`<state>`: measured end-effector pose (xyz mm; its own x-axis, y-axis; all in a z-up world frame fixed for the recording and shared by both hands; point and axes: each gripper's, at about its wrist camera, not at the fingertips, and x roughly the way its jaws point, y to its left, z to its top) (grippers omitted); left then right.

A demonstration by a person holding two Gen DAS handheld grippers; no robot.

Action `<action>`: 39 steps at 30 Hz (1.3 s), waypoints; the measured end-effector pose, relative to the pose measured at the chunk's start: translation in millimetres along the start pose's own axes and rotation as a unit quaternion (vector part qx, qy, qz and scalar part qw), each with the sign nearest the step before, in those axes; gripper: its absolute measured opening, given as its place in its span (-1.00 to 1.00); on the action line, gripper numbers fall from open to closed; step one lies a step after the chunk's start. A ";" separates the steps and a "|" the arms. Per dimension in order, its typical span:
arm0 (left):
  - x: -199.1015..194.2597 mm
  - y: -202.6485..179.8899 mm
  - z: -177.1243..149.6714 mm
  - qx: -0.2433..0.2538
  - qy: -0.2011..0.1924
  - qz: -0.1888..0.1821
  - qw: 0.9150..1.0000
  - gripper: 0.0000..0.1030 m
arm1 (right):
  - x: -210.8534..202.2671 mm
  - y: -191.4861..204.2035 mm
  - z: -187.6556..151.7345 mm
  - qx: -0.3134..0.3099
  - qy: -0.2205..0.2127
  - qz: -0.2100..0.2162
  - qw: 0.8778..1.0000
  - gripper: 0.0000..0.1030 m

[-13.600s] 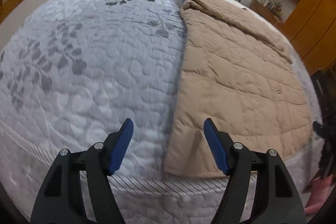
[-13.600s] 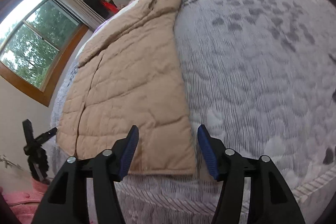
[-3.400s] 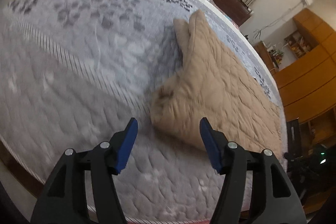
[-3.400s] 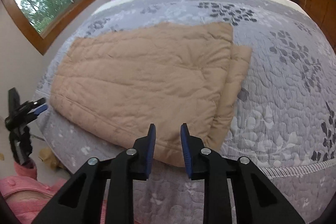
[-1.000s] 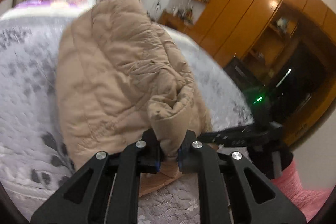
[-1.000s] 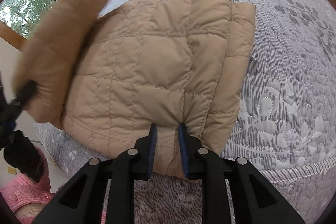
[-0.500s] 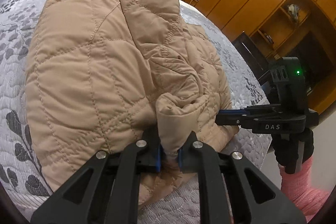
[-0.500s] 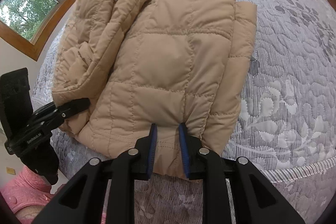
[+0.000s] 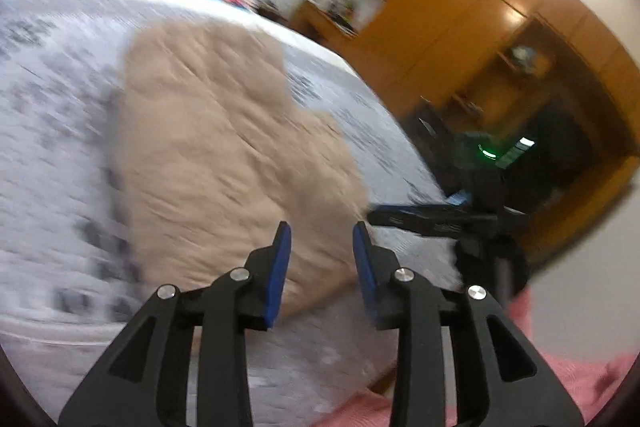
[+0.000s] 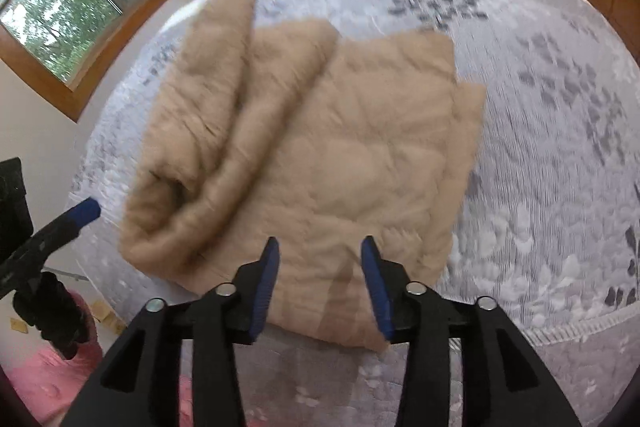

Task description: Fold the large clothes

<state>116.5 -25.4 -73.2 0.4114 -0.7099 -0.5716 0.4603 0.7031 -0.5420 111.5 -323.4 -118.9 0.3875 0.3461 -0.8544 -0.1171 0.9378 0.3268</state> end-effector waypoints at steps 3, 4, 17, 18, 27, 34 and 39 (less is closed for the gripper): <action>-4.7 6.2 13.0 0.019 -0.021 0.106 0.994 -0.38 | -8.6 14.4 19.1 0.003 -0.011 0.035 0.999 0.46; -1.7 10.3 18.1 0.022 -0.016 0.139 0.990 -0.38 | -9.1 18.4 24.8 0.005 -0.009 0.044 0.999 0.51; 43.6 55.3 37.4 -0.022 0.018 0.212 0.977 -0.40 | 61.8 42.8 73.3 0.025 0.077 0.075 0.994 0.53; 41.8 56.1 38.0 -0.023 0.018 0.212 0.977 -0.40 | 66.9 43.7 74.7 0.025 0.082 0.071 0.994 0.39; 22.6 62.9 36.5 -0.047 0.003 0.200 0.979 -0.40 | 47.0 61.4 71.4 -0.025 0.042 0.069 0.996 -0.54; 11.1 33.1 41.4 -0.021 -0.018 0.165 0.986 -0.38 | -23.9 65.2 58.6 -0.066 -0.033 0.057 0.996 -0.55; 26.3 6.7 41.1 0.008 -0.008 0.136 0.991 -0.37 | -50.9 48.0 49.8 -0.059 -0.058 0.044 0.996 -0.55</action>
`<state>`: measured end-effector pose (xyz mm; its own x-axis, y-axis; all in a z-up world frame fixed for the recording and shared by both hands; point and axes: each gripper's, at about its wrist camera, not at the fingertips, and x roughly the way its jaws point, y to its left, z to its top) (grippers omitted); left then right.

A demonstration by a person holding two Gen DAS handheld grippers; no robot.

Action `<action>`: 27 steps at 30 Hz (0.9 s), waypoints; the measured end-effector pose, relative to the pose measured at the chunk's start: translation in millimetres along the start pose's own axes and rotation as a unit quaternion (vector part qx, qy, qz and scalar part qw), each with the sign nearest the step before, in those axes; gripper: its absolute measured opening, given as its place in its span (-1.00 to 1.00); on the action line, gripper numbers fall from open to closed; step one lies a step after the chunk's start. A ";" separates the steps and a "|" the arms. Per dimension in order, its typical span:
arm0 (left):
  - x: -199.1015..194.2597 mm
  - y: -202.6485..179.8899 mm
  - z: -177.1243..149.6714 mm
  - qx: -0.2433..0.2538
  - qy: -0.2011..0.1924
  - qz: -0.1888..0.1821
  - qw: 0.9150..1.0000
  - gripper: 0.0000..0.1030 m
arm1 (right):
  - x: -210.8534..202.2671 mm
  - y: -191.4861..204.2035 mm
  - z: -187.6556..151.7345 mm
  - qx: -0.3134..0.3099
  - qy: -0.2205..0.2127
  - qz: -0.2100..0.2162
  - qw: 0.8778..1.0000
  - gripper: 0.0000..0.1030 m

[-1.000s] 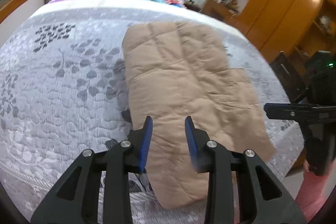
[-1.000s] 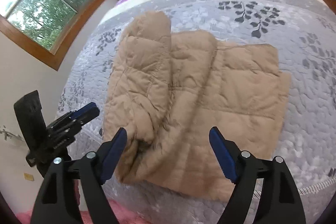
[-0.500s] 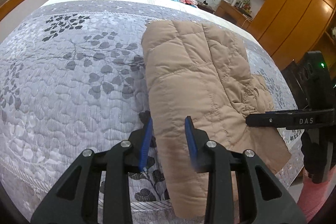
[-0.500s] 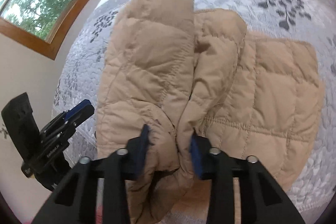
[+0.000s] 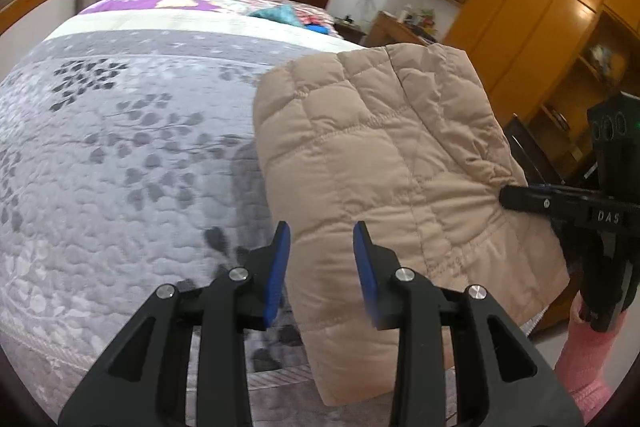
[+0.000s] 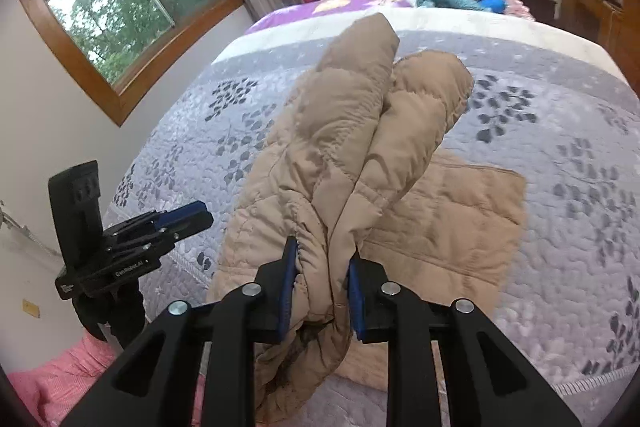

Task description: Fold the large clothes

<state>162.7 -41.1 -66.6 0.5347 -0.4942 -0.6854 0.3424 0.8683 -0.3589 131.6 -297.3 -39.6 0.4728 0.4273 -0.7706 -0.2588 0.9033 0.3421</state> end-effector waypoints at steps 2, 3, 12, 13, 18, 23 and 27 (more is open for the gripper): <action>7.1 -10.4 -0.8 0.008 0.007 -0.012 1.000 -0.37 | -8.0 -11.1 -6.0 0.010 -0.007 -0.004 1.000 -0.55; 10.2 -13.9 -1.7 0.010 0.009 -0.016 1.000 -0.37 | -11.1 -18.4 -9.8 0.017 -0.010 -0.006 1.000 -0.55; 53.2 -29.6 -13.7 0.018 0.053 -0.029 0.998 -0.33 | 12.6 -85.9 -45.4 0.091 0.020 -0.015 0.996 -0.55; 56.6 -29.6 -15.3 0.017 0.055 -0.029 0.998 -0.33 | 20.8 -93.3 -49.8 0.100 0.027 -0.012 0.995 -0.55; 65.7 -33.3 -20.5 0.030 0.059 -0.023 0.998 -0.29 | 42.9 -118.8 -68.2 0.131 0.037 0.009 0.991 -0.52; 73.1 -37.1 -25.2 0.039 0.065 -0.011 0.997 -0.23 | 54.5 -130.1 -85.4 0.147 0.032 0.025 0.988 -0.49; 76.2 -37.6 -28.5 0.042 0.065 -0.005 0.997 -0.22 | 58.4 -131.0 -93.4 0.140 0.031 0.016 0.990 -0.47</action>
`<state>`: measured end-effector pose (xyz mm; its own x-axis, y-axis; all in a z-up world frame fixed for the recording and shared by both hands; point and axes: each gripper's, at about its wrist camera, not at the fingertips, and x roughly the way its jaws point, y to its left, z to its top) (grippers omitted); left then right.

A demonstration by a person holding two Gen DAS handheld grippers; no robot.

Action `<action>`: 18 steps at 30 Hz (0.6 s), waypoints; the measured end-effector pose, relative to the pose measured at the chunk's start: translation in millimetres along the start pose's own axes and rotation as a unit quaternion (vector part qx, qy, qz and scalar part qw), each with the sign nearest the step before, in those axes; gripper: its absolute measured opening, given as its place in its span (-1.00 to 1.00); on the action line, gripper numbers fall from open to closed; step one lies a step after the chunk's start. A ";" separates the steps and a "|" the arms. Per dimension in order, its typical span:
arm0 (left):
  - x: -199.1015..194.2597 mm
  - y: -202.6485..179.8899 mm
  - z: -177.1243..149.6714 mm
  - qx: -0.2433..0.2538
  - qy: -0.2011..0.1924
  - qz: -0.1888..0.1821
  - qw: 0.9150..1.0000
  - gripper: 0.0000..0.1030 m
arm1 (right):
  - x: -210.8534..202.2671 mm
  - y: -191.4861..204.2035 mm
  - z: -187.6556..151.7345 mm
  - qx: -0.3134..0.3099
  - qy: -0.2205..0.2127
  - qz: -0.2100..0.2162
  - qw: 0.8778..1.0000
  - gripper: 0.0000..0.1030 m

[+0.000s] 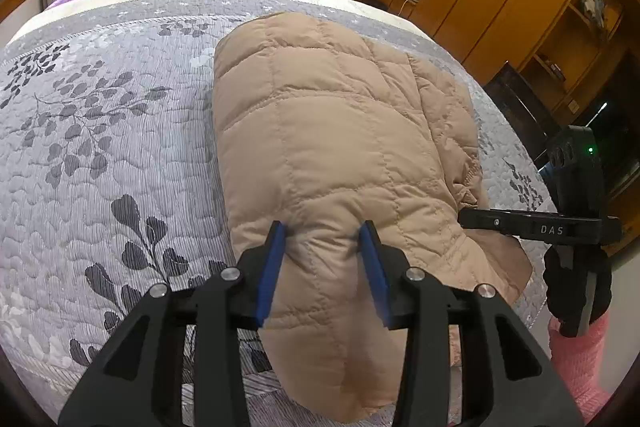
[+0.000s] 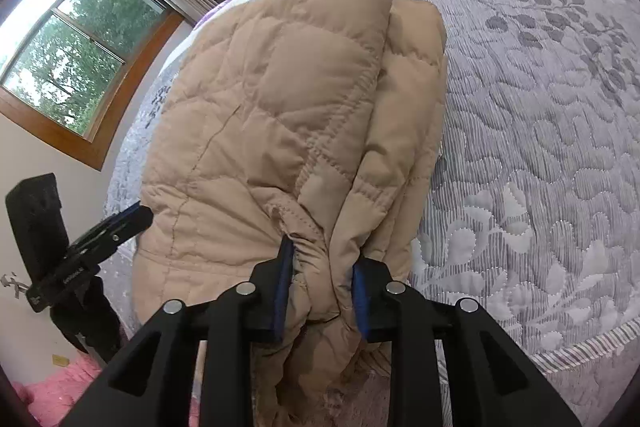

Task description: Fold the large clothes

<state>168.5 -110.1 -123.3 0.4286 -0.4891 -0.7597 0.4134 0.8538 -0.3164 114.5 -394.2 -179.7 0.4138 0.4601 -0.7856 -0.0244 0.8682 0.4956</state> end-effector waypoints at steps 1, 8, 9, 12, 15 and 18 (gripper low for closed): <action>1.0 0.1 -1.2 0.000 0.000 0.001 1.000 -0.22 | 1.4 1.2 -1.0 -0.004 -0.001 -0.005 1.000 -0.46; 2.4 -1.9 -3.3 0.005 -0.004 0.014 1.000 -0.20 | 2.7 11.5 -5.0 -0.013 -0.006 -0.028 0.999 -0.45; 1.2 -1.9 -2.7 0.006 -0.005 0.016 1.000 -0.20 | 0.6 12.6 -5.1 -0.011 -0.008 -0.029 0.999 -0.42; -5.3 -1.8 -1.8 0.002 -0.004 0.013 1.000 -0.20 | -12.8 28.6 -6.3 -0.021 -0.021 -0.047 0.998 -0.25; -20.0 0.3 -1.6 -0.003 -0.011 0.009 1.000 -0.23 | -32.9 45.5 -14.4 -0.047 -0.043 -0.092 0.994 -0.17; -39.8 -1.2 -2.2 -0.001 -0.032 0.008 0.999 -0.23 | -53.4 59.8 -24.5 -0.067 -0.063 -0.110 0.990 -0.16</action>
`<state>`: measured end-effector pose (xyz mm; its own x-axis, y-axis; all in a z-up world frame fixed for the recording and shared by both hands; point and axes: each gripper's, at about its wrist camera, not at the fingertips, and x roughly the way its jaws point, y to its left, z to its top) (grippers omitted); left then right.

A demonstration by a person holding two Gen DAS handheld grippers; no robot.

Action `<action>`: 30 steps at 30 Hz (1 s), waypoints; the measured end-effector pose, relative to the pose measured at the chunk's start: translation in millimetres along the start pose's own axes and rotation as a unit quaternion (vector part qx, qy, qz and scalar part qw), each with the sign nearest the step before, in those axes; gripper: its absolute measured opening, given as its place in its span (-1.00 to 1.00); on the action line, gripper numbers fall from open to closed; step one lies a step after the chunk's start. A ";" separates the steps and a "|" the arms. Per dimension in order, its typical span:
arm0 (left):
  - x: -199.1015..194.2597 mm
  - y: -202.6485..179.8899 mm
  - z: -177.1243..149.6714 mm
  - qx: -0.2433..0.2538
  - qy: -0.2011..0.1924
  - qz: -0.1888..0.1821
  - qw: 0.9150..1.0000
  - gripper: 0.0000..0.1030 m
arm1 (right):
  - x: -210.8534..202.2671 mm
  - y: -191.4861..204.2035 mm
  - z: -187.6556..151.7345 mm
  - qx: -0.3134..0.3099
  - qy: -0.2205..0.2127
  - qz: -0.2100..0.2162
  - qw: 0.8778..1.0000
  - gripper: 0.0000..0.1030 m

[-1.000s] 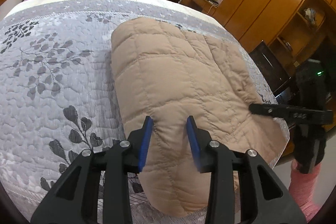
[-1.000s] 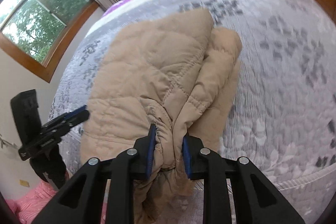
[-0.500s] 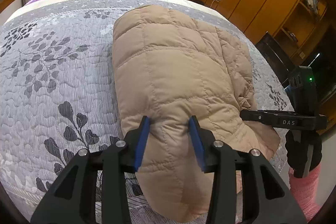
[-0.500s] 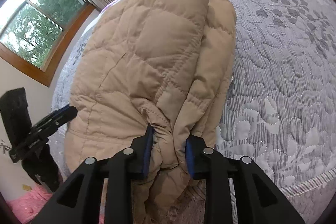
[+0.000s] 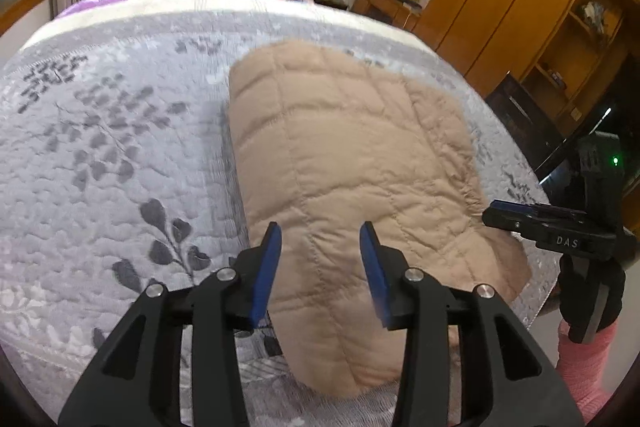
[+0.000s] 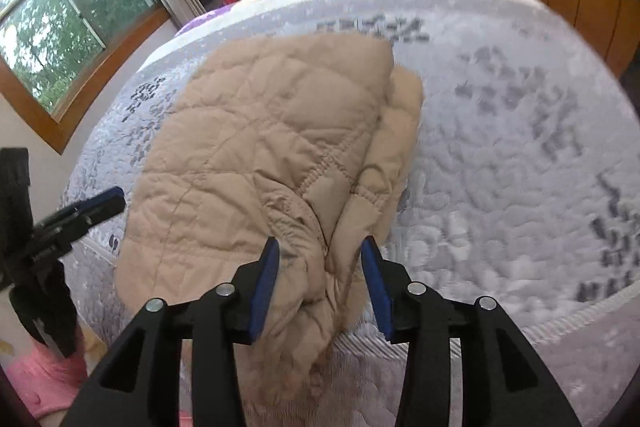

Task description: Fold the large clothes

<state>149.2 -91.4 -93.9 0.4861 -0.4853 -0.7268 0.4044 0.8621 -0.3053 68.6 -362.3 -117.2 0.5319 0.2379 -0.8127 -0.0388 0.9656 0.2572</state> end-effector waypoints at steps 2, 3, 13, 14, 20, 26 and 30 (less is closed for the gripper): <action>-15.5 -4.1 -0.1 0.000 -0.013 -0.014 1.000 -0.25 | -13.3 9.9 -5.6 -0.013 -0.011 -0.003 1.000 -0.16; -20.4 -6.9 -1.0 0.001 -0.015 -0.020 1.000 -0.27 | -19.7 16.5 -9.1 -0.023 -0.017 -0.002 1.000 -0.18; -19.7 -32.8 -18.2 0.009 0.021 -0.103 0.994 -0.86 | -24.1 46.3 -17.1 -0.080 -0.011 0.027 0.996 -0.40; -15.8 -32.7 -19.8 0.009 0.024 -0.100 0.995 -0.88 | -22.1 46.3 -18.8 -0.078 -0.007 0.027 0.997 -0.41; 22.1 -20.2 -30.5 -0.004 0.071 -0.086 0.994 -0.92 | -2.2 33.8 -29.6 -0.058 0.014 0.028 0.998 -0.43; 40.4 -13.3 -39.0 0.006 0.089 -0.076 0.993 -0.96 | 19.9 16.2 -41.5 -0.029 0.034 0.046 0.998 -0.48; 48.4 -8.9 -42.5 0.006 0.095 -0.076 0.993 -0.97 | 28.6 10.9 -46.8 -0.021 0.036 0.055 0.998 -0.48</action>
<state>136.3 -116.3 -152.5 0.2644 -0.5727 -0.7760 0.4712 0.7788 -0.4142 43.8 -340.1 -162.1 0.4605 0.3478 -0.8167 -0.1289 0.9365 0.3261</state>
